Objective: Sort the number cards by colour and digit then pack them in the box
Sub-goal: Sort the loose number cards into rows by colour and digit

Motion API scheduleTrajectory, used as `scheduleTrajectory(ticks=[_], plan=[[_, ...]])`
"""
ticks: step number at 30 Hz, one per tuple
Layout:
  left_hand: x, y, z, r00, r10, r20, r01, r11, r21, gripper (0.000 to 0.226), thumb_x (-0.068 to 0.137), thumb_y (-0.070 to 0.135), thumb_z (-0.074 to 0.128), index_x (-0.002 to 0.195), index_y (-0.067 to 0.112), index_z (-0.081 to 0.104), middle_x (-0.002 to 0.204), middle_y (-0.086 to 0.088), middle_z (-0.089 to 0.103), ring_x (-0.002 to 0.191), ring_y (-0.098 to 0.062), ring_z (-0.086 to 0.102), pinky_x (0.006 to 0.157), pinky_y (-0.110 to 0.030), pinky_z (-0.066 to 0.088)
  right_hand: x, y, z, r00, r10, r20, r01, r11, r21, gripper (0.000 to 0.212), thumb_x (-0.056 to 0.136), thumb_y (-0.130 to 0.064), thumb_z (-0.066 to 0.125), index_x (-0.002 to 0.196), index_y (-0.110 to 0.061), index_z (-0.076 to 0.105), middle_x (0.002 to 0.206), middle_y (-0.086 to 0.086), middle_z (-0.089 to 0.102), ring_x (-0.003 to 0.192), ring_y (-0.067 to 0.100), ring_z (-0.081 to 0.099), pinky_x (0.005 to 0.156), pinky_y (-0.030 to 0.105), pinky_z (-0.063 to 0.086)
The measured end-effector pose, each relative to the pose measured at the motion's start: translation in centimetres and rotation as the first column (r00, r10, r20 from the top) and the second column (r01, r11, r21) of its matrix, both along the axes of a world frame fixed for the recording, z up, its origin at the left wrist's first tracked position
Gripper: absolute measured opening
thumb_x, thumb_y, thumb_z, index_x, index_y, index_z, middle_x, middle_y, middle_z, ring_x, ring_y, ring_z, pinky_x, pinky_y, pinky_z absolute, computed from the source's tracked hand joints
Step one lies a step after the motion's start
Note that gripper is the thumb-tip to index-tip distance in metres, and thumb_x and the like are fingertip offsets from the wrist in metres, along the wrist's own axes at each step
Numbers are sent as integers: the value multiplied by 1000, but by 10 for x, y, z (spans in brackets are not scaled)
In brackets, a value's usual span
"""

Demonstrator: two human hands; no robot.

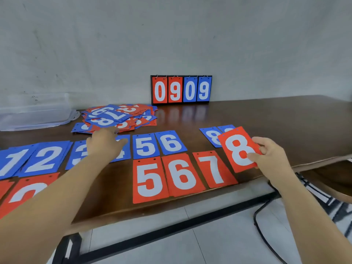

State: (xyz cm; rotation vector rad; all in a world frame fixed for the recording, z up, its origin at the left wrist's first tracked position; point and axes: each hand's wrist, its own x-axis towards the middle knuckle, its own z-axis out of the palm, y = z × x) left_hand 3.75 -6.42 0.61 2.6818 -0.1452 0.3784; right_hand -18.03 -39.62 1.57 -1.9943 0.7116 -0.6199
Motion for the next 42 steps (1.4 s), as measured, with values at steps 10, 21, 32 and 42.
scheduleTrajectory(ticks=[10, 21, 32, 42], plan=[[-27, -56, -15, 1000, 11, -3, -11, 999, -48, 49, 86, 39, 69, 126, 12, 58, 120, -8, 64, 109, -27, 58, 90, -43, 48, 6, -27, -38, 964, 56, -261, -137, 942, -306, 53, 92, -4, 57, 142, -9, 42, 142, 8, 49, 130, 24, 45, 101, 34, 40], [-48, -67, -16, 998, 57, 5, -56, 998, -18, 56, 85, 43, 68, 133, 16, 54, 123, -6, 63, 111, -26, 57, 93, -47, 49, 5, -23, -31, 936, -56, -348, -170, 795, -583, 35, 92, -25, 62, 126, -18, 53, 124, 3, 48, 112, 16, 49, 71, 27, 44], [-40, -65, -6, 998, 43, 55, -43, 999, 5, 52, 85, 40, 69, 130, 16, 58, 115, -5, 66, 107, -23, 59, 92, -40, 49, 72, 26, -4, 943, 250, -219, -331, 770, -546, 44, 94, -24, 56, 137, -19, 49, 128, 4, 51, 114, 20, 51, 85, 32, 44], [31, -12, 13, 999, 44, 29, -45, 998, 50, 54, 87, 45, 65, 133, 18, 56, 128, -3, 62, 117, -22, 56, 98, -40, 46, 170, 89, 30, 889, 387, -245, -453, 669, -589, 46, 94, -28, 59, 138, -19, 47, 128, 2, 52, 116, 19, 52, 90, 35, 49]])
